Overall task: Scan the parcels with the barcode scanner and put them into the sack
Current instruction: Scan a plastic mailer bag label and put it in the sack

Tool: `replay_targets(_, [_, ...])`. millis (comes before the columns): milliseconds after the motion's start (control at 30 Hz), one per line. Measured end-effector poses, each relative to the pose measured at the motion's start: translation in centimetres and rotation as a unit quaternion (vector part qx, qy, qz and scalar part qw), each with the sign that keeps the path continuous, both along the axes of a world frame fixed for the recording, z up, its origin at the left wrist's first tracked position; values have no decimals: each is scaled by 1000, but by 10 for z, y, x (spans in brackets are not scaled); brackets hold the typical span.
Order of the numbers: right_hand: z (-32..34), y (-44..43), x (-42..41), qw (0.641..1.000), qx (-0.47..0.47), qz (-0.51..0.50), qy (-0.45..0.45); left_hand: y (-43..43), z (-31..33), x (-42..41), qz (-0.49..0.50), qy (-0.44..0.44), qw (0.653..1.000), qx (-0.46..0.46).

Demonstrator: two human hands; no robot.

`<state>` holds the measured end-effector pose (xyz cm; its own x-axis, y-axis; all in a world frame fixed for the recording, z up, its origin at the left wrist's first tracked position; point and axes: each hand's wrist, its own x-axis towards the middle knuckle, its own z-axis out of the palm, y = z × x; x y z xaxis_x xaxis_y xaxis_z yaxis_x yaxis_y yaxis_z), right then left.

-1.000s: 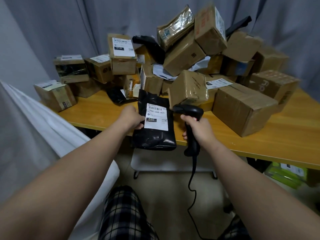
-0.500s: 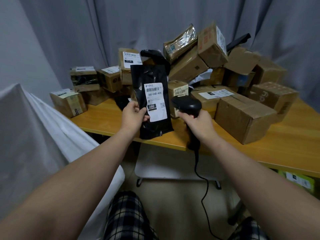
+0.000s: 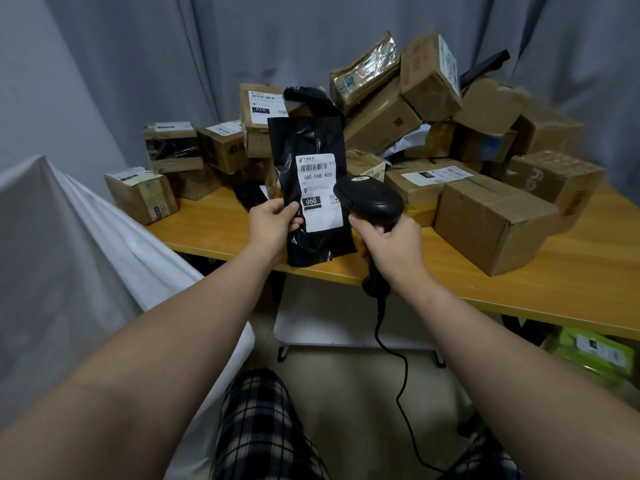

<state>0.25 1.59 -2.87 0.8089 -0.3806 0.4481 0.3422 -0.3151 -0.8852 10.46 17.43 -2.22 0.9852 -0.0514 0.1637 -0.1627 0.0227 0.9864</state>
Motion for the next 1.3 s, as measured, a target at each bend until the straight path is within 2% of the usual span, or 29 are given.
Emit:
replay_targets(600, [2, 1, -2, 1000, 2, 11, 1, -3, -2, -8, 18, -16, 1000, -5])
replay_targets(833, [14, 22, 8, 998, 42, 36, -14, 12, 5, -18, 32, -47, 998, -21])
replay_targets(1033, [11, 79, 28, 994, 54, 96, 13, 72, 8, -42, 50, -65, 996, -25])
replay_targets(1300, [-37, 176, 53, 969, -50, 197, 141, 210, -40, -50, 206, -12, 978, 16])
